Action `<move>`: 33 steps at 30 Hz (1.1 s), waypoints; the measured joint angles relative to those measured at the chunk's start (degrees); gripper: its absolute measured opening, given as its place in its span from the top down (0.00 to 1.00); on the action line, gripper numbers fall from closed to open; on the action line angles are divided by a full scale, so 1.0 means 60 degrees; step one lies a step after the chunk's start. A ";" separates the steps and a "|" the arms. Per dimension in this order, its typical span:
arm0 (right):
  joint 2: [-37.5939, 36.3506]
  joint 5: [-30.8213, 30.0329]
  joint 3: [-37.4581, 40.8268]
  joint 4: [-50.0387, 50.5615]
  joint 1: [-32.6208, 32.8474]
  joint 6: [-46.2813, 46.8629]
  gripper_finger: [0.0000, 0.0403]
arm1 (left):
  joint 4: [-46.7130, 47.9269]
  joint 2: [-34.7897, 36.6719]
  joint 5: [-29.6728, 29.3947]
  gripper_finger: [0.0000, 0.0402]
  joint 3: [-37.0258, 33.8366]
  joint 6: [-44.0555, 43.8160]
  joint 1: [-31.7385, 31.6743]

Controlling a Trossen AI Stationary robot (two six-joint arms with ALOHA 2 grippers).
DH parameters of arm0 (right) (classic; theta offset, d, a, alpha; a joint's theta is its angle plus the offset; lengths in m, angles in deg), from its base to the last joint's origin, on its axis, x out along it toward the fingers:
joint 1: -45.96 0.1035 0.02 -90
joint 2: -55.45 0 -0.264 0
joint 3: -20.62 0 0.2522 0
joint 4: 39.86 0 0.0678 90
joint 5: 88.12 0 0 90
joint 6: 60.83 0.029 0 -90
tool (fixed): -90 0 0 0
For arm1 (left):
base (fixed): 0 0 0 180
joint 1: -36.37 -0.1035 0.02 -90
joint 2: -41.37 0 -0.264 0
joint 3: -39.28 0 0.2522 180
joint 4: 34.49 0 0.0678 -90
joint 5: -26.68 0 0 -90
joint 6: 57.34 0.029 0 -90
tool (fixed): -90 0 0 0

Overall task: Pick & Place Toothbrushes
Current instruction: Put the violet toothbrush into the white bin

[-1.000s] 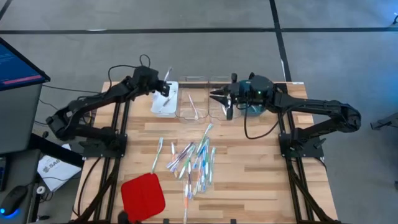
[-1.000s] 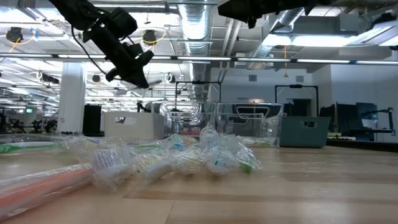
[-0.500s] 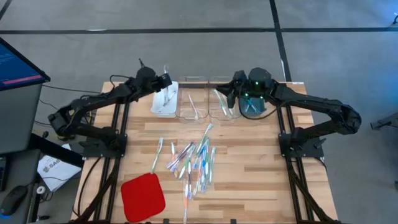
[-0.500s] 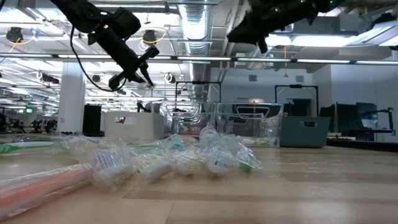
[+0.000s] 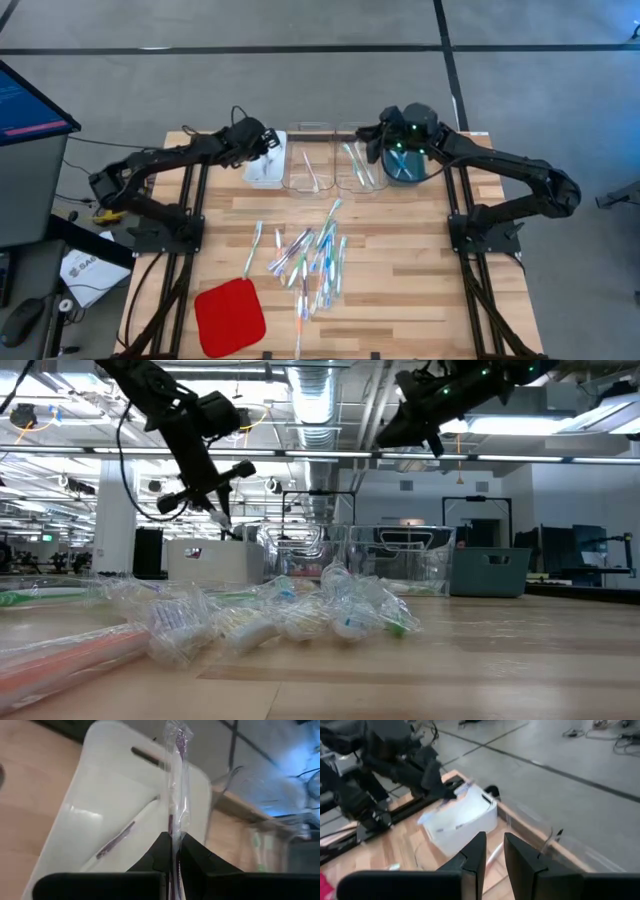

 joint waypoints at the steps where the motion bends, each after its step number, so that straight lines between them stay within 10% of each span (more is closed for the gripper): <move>1: 0.0003 0.0000 0.0000 -0.0124 -0.0048 0.0000 0.84 | 0.0075 -0.0149 0.0004 0.97 0.0053 0.0001 0.0000; 33: 0.0000 -0.0022 0.0000 -0.0668 -0.0094 -0.0331 0.84 | 0.0064 -0.1301 -0.0955 0.97 0.0202 -0.1982 0.0233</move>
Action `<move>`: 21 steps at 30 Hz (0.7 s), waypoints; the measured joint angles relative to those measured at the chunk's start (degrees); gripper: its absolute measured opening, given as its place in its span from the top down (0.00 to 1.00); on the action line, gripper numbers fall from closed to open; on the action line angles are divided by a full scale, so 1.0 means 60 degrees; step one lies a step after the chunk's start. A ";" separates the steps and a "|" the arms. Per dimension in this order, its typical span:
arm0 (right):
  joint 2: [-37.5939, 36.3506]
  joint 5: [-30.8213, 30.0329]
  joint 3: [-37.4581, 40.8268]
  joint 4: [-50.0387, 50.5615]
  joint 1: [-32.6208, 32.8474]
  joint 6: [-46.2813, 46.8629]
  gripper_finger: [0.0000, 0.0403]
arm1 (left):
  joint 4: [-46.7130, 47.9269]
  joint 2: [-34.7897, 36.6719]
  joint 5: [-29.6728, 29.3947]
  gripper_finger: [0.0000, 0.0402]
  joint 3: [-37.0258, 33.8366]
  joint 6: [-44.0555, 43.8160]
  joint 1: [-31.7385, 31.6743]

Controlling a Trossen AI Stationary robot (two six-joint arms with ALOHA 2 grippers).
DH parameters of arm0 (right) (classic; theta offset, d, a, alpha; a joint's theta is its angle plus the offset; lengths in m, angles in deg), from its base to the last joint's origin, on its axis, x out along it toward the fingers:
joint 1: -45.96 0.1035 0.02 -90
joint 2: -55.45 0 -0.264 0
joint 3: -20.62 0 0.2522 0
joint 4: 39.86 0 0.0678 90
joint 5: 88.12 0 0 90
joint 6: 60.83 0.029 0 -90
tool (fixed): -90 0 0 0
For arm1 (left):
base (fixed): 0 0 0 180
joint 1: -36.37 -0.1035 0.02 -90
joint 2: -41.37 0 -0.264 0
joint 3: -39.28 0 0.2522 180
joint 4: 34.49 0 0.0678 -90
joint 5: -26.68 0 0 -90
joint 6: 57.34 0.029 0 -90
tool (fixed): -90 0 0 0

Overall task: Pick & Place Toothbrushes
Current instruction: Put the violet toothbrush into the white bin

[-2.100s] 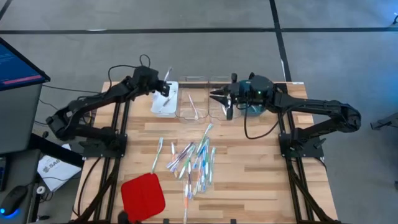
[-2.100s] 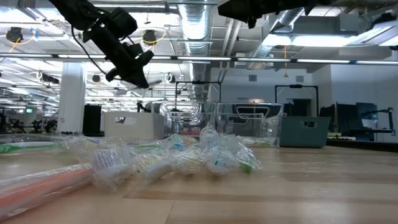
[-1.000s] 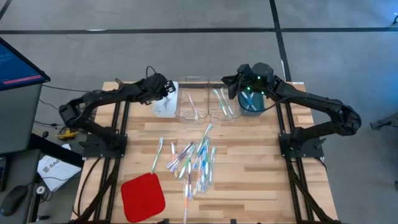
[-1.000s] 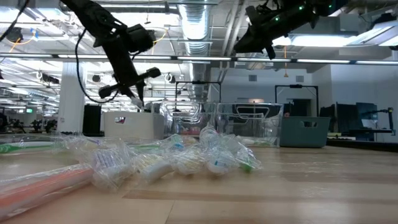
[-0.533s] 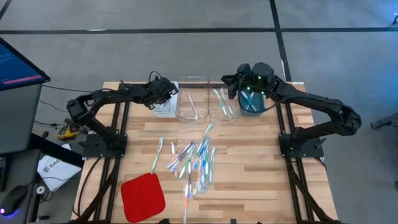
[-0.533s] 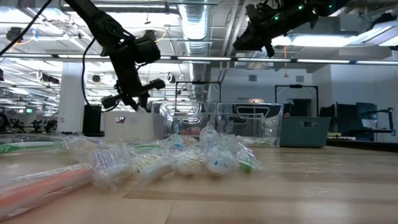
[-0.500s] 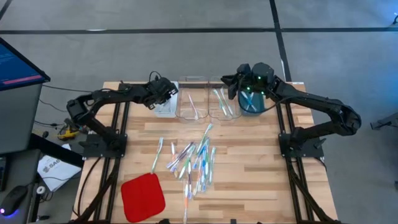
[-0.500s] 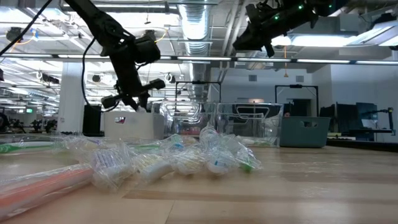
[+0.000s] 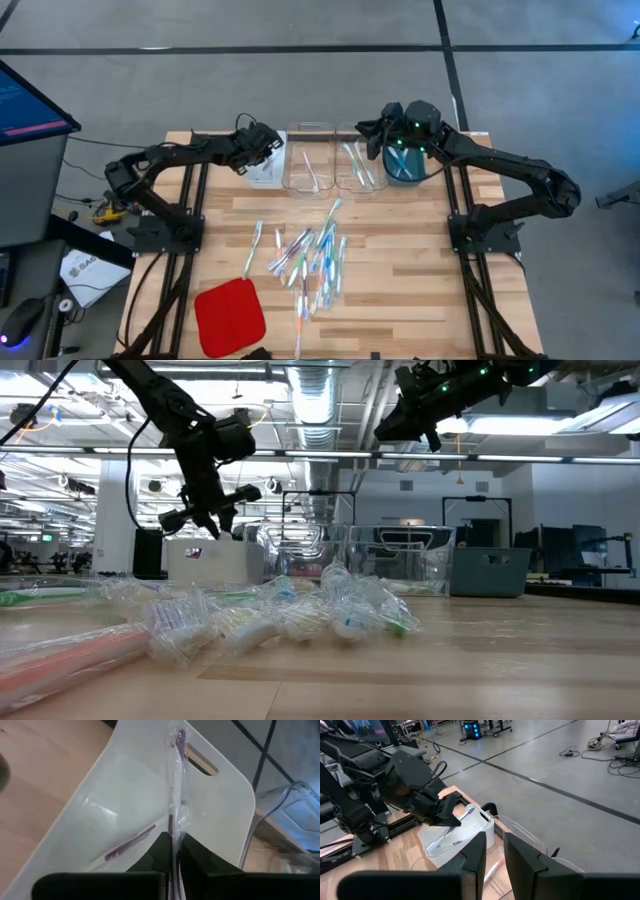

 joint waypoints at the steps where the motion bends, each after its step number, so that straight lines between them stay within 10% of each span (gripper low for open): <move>1: 0.0000 0.0000 0.0000 0.0000 0.0003 0.0000 0.84 | -0.0035 0.0000 0.0000 0.97 0.0000 -0.0027 0.0000; 21: 0.0000 0.0004 0.0000 0.0021 0.0005 0.0000 0.84 | -0.0876 -0.0714 0.0271 0.88 0.0000 0.0181 0.0098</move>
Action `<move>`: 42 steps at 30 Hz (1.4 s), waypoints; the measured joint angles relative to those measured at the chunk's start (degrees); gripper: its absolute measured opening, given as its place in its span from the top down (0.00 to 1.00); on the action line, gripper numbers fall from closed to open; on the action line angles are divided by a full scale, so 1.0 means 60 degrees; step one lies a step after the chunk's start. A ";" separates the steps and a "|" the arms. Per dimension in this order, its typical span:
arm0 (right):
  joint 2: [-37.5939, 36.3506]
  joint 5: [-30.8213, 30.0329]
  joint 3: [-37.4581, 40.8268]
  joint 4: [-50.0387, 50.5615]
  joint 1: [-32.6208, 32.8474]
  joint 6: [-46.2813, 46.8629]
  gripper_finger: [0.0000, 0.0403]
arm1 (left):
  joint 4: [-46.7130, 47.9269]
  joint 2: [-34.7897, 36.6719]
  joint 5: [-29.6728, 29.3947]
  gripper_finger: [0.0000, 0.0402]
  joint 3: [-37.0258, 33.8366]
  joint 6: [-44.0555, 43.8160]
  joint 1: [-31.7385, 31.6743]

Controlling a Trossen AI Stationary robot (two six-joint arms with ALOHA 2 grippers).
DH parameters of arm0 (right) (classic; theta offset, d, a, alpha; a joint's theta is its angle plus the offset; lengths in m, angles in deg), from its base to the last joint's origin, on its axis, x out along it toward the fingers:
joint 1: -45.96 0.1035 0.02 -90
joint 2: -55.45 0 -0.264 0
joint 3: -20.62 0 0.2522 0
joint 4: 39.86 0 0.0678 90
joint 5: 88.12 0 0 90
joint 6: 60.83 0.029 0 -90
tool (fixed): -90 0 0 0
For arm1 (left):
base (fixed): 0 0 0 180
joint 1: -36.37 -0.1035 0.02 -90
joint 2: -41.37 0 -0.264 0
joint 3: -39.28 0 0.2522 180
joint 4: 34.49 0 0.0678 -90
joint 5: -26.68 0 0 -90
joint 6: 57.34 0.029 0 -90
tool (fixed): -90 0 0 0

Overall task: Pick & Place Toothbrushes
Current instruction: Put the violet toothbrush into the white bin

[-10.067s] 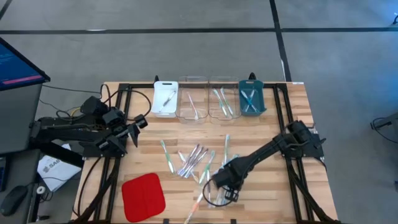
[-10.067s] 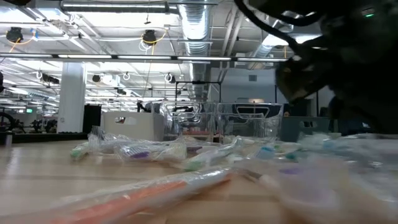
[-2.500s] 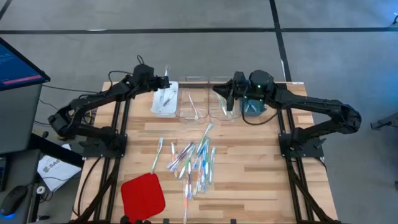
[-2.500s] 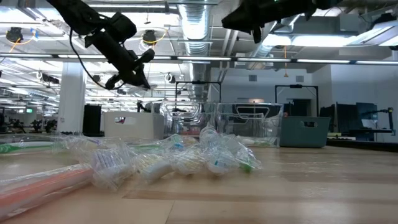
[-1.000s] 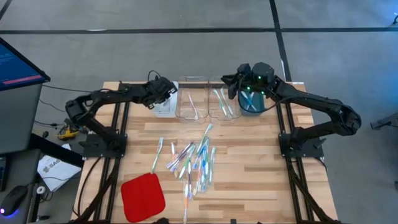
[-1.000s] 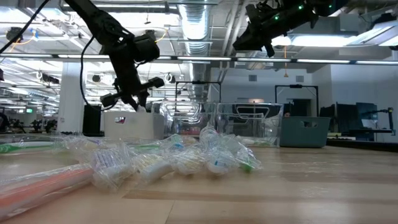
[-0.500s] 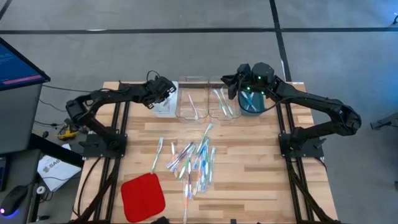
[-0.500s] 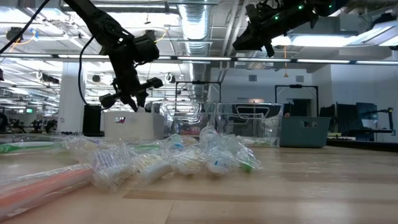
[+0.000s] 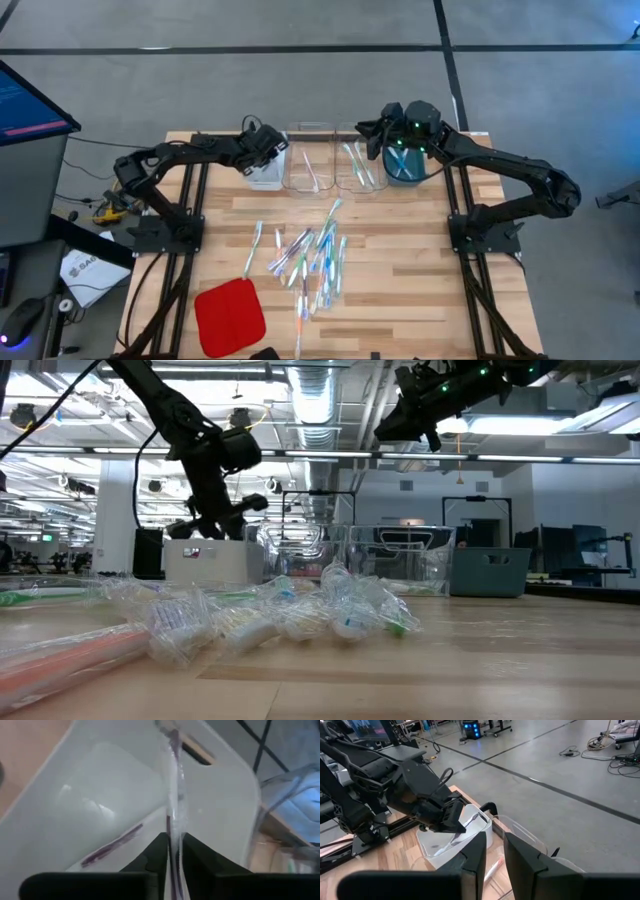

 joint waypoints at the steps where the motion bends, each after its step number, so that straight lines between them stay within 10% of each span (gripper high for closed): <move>1: 0.0000 0.0000 0.0000 0.0016 0.0000 0.0000 0.84 | -0.0109 0.0000 0.0006 0.87 0.0000 0.0055 0.0000; 22: 0.0000 0.0000 0.0000 0.0292 -0.0004 0.0000 0.84 | -0.0584 0.0164 0.0059 0.73 0.0000 0.1146 -0.0062; 42: 0.0000 0.0003 0.0000 -0.0055 -0.0004 0.0000 0.84 | -0.1137 0.0357 0.1426 1.00 0.0000 0.7431 -0.1602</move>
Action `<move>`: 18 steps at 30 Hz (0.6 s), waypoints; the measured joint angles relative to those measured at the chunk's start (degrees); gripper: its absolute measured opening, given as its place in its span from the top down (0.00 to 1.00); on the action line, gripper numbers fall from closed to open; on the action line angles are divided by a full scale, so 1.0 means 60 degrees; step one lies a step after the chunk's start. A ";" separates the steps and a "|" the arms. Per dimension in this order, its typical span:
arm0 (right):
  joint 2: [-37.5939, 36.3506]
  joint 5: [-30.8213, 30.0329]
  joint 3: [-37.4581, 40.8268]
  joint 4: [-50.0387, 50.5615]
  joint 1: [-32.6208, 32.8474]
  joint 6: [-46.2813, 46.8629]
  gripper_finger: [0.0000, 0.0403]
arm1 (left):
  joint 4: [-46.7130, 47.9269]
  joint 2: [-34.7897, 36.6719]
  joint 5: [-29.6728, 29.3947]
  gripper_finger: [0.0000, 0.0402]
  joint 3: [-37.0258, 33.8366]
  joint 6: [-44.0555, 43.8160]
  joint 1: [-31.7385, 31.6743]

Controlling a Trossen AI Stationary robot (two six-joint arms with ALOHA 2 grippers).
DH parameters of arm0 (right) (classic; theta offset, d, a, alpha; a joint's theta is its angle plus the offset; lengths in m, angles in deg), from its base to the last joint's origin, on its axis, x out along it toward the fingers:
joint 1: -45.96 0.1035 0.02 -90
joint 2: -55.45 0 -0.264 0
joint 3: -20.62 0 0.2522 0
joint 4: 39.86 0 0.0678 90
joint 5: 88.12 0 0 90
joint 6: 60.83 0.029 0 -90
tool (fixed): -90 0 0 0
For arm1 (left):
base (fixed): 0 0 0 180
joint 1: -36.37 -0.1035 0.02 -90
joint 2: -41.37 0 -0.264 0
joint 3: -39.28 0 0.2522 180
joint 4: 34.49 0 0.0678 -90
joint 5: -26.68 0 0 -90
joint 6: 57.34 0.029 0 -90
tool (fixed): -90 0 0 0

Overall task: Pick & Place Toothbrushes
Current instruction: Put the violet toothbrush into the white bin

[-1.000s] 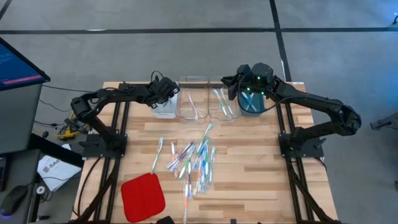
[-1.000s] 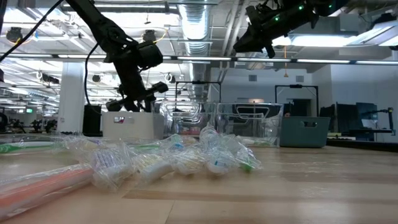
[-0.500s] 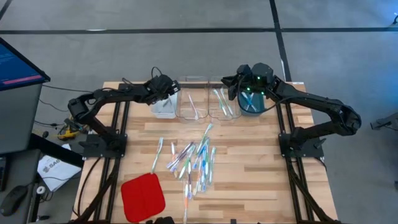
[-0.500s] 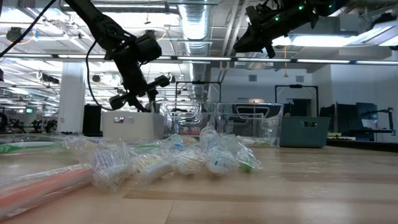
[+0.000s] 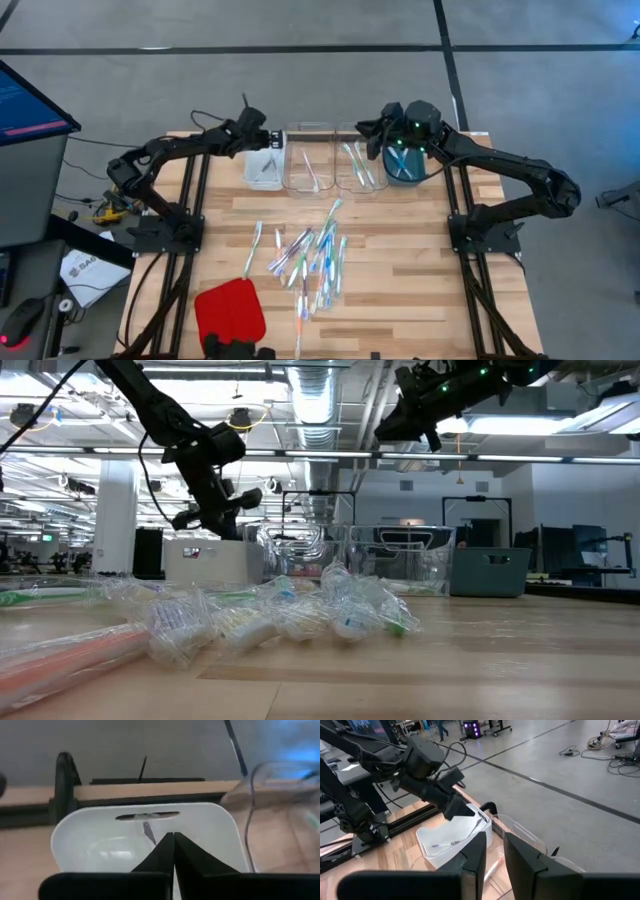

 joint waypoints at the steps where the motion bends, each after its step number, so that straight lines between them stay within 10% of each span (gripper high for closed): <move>1: 0.0000 -0.0002 0.0000 -0.0071 0.0000 0.0002 0.84 | -0.0002 0.0000 0.0008 1.00 0.0000 0.0313 -0.0001; 18: 0.0000 0.0000 0.0000 -0.0440 0.0007 0.0186 0.84 | -0.0424 -0.0726 0.0333 1.00 0.0000 0.3387 -0.0066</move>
